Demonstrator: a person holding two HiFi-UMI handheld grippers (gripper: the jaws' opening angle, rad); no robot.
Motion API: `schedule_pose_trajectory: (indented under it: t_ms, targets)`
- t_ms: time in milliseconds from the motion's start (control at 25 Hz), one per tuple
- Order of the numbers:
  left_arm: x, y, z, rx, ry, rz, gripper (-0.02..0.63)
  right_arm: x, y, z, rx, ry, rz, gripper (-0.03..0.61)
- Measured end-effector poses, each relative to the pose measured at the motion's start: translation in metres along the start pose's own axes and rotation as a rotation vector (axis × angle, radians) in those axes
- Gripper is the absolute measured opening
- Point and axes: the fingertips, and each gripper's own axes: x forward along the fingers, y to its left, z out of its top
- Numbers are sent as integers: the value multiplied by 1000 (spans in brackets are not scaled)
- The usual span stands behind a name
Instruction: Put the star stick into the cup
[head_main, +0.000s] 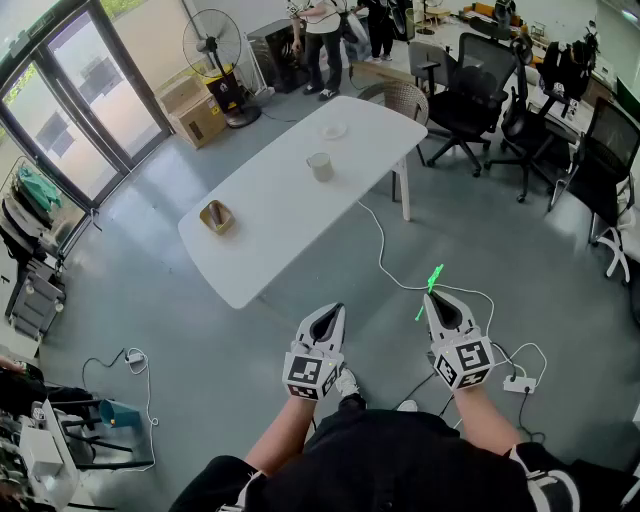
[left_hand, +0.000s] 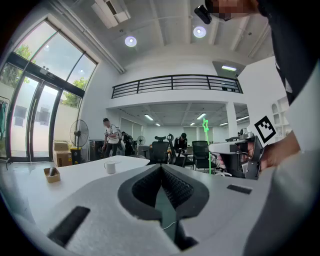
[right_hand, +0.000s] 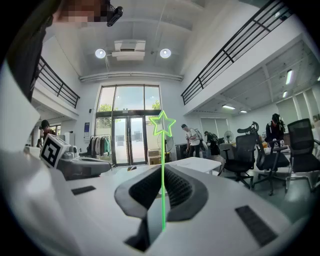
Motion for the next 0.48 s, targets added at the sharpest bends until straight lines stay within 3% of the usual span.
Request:
schedule_pose_trajectory:
  t_ms: [480]
  targets:
    - [7, 23, -2, -10, 6, 28, 9, 26, 2, 2, -33, -6, 15, 20]
